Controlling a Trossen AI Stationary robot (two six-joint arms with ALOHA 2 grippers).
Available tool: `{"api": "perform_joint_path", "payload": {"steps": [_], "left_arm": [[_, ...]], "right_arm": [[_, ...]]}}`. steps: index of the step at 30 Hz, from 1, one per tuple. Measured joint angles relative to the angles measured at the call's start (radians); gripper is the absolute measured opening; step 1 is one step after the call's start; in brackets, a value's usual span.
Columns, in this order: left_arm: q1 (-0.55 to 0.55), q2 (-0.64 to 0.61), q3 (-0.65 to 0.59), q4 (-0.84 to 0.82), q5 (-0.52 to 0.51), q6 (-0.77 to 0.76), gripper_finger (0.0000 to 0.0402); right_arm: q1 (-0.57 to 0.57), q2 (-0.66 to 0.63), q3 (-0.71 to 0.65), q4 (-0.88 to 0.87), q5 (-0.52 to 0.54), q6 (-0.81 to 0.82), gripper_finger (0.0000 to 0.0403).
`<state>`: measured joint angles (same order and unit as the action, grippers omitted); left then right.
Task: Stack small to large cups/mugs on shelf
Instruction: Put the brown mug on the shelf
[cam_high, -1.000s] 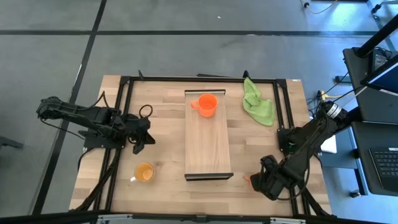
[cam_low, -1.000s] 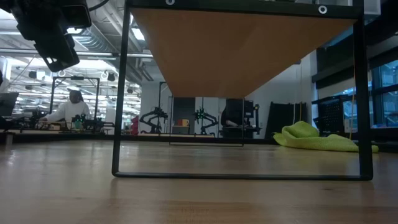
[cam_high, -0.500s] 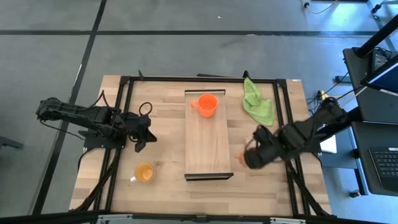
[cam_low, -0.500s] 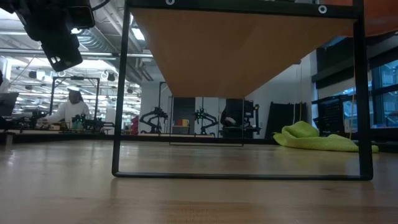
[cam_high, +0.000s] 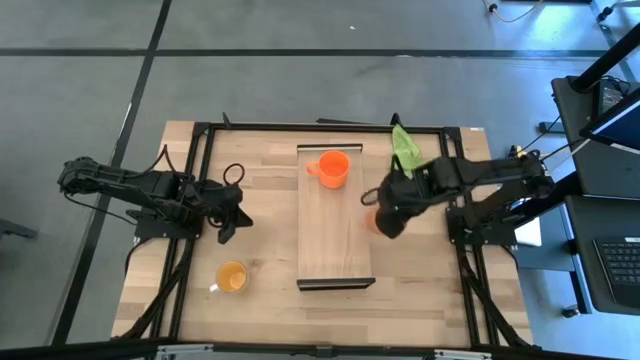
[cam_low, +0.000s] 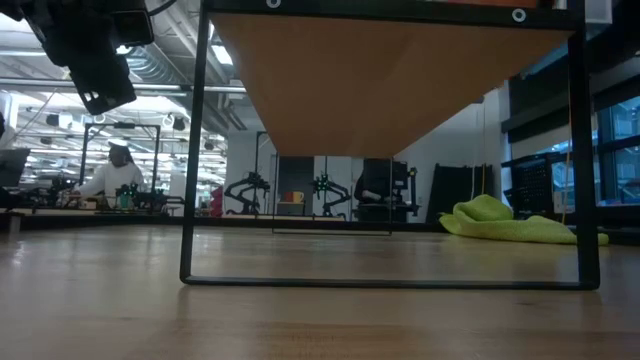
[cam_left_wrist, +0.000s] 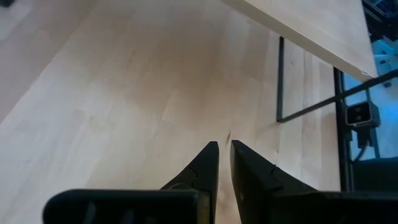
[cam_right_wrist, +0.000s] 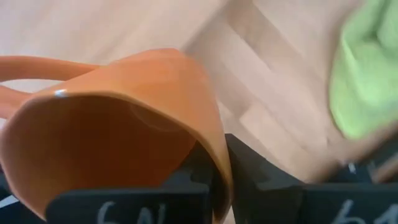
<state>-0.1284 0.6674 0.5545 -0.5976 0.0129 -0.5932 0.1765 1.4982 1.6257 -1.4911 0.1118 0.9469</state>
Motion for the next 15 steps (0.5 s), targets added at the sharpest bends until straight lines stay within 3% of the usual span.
{"api": "perform_joint_path", "payload": {"steps": [15], "left_arm": [[0.000,0.000,0.000,0.001,-0.067,-0.112,0.0035]], "right_arm": [[-0.155,0.000,0.000,0.130,-0.001,-0.287,0.0024]]}}
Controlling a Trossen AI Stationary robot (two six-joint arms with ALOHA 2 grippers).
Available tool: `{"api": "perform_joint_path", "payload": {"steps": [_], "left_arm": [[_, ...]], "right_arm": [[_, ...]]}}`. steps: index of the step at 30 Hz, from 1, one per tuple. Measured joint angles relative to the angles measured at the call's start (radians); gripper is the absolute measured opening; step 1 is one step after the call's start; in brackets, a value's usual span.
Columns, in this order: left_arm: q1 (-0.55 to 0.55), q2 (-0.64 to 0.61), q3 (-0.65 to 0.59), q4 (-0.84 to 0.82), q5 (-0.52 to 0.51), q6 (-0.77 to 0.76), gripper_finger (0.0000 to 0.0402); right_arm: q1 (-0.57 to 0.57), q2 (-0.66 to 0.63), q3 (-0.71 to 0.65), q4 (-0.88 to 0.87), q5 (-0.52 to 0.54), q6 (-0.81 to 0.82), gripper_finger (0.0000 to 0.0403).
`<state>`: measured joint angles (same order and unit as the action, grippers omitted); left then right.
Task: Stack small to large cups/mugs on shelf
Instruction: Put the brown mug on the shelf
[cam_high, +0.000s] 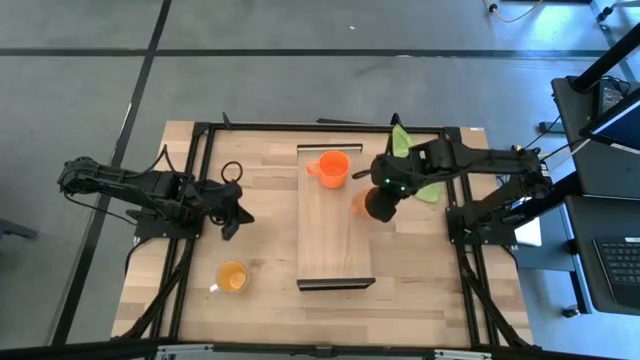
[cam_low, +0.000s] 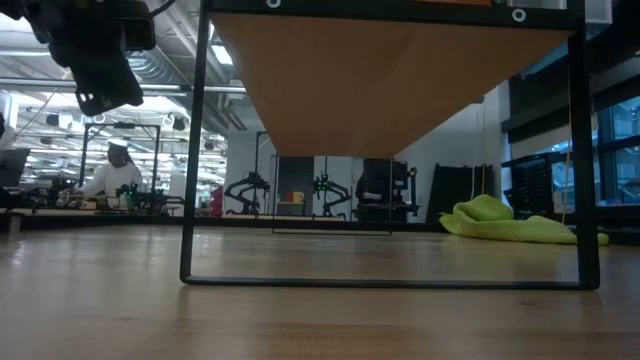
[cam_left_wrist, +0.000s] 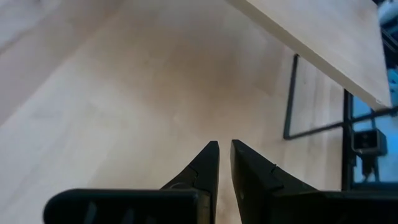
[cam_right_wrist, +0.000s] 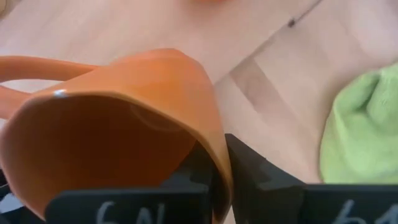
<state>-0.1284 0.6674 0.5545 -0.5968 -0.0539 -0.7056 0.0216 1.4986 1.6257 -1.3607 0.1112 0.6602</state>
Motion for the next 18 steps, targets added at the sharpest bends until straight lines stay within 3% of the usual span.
{"api": "perform_joint_path", "payload": {"steps": [10,18], "left_arm": [[0.043,0.000,0.000,0.026,-0.080,-0.040,0.0035],[0.078,0.000,0.000,0.058,-0.084,-0.109,0.0035]], "right_arm": [[-0.052,0.013,0.002,0.145,-0.039,-0.168,0.0024],[-0.066,0.083,0.001,0.155,-0.064,-0.302,0.0024]]}}
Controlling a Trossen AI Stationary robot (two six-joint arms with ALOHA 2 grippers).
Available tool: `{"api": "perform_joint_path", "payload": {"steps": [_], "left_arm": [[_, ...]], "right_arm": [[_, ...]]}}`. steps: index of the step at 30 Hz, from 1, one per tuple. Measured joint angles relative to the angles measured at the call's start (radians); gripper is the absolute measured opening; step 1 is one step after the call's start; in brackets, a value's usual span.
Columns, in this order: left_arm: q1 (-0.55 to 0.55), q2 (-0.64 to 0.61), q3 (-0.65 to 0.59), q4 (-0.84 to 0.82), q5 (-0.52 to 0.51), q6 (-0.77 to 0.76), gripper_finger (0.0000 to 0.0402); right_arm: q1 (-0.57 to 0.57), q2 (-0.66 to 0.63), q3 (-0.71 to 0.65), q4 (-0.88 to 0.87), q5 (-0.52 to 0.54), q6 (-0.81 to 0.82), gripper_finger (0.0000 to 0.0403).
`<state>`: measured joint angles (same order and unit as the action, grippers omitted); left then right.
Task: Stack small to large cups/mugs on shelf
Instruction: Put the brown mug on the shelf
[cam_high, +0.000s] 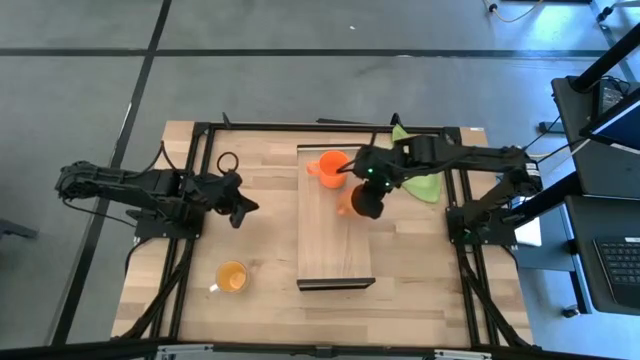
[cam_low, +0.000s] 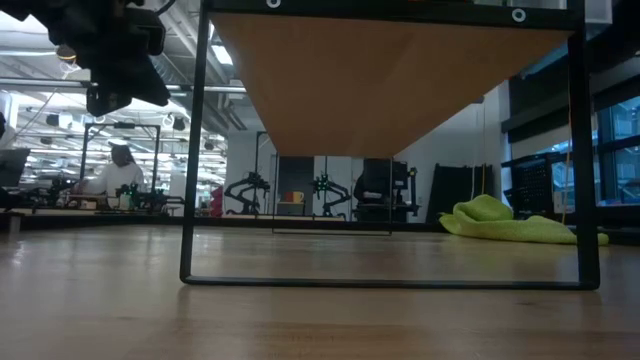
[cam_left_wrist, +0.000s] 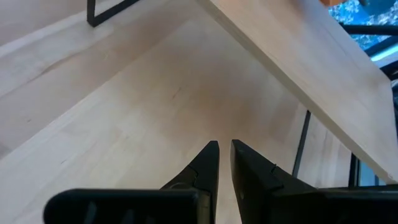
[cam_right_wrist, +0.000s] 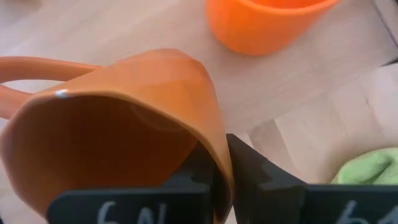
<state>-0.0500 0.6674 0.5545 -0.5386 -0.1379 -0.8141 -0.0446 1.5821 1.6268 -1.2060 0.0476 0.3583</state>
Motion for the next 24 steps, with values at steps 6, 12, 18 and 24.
{"api": "perform_joint_path", "payload": {"steps": [6,12,18,24], "left_arm": [[0.001,0.000,0.000,0.002,-0.006,-0.018,0.0035],[0.000,0.001,0.000,0.002,-0.021,-0.018,0.0035],[0.000,0.001,0.000,0.000,-0.037,-0.015,0.0035],[0.000,0.001,0.000,-0.004,-0.042,0.010,0.0035]], "right_arm": [[-0.013,0.009,0.000,0.032,-0.049,-0.042,0.0025],[-0.038,0.009,0.000,0.106,-0.077,-0.068,0.0024],[-0.072,0.017,0.000,0.151,-0.153,-0.097,0.0024],[-0.074,0.041,0.000,0.136,-0.197,-0.141,0.0024]]}}
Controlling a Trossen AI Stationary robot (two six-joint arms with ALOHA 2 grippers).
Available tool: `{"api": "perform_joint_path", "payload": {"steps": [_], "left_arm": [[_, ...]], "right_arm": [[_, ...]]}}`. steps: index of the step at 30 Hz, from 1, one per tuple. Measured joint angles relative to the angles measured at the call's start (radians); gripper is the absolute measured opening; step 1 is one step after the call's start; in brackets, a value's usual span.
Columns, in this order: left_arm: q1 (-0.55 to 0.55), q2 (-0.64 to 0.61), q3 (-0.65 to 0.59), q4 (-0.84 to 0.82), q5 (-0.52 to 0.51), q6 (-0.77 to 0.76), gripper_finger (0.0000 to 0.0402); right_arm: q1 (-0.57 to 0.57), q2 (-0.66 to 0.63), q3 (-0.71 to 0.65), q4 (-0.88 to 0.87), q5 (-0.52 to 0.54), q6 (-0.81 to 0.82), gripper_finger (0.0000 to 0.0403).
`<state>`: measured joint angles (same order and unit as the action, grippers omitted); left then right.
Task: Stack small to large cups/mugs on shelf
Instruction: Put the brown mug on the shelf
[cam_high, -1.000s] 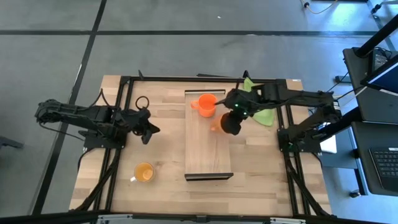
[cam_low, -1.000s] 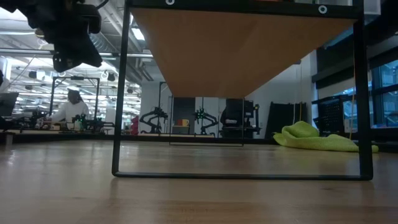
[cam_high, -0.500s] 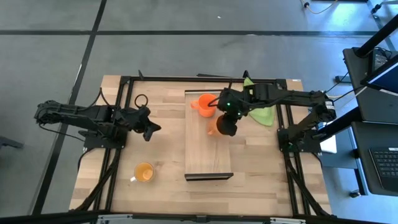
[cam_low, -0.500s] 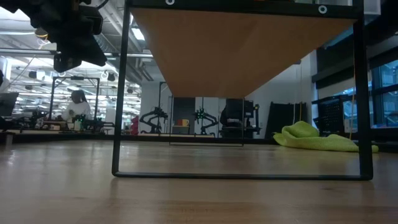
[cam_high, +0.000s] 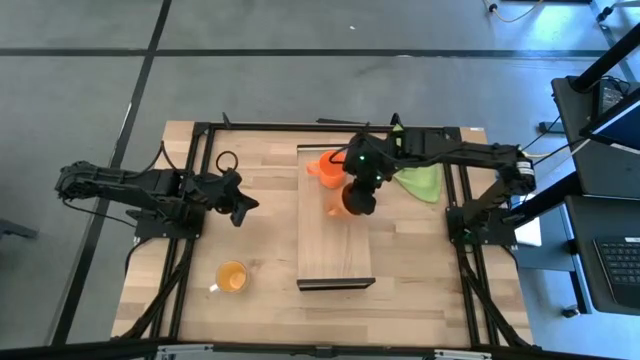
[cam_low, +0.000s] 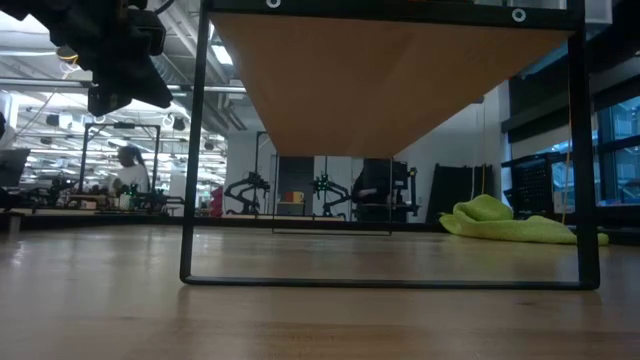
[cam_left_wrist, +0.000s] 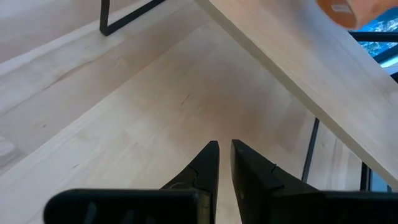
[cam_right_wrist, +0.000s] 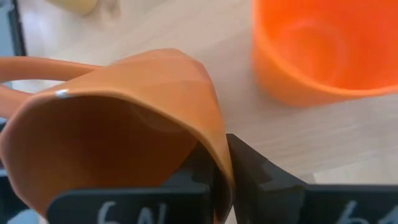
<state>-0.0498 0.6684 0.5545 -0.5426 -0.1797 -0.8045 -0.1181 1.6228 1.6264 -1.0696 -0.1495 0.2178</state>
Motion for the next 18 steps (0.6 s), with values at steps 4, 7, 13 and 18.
{"api": "perform_joint_path", "payload": {"steps": [4,7,13,18], "left_arm": [[0.000,0.000,0.000,-0.005,0.000,0.002,0.0035],[0.000,0.000,0.000,-0.007,0.000,0.002,0.0035],[-0.006,0.000,-0.006,-0.007,0.000,-0.002,0.0035],[-0.006,0.000,-0.046,-0.001,0.001,-0.078,0.0035]], "right_arm": [[0.001,0.004,0.000,-0.016,-0.032,-0.017,0.0024],[0.001,0.006,0.020,-0.026,-0.030,-0.015,0.0024],[0.003,0.006,0.087,-0.020,-0.028,0.009,0.0024],[0.003,0.005,0.122,-0.018,0.026,0.012,0.0024]]}}
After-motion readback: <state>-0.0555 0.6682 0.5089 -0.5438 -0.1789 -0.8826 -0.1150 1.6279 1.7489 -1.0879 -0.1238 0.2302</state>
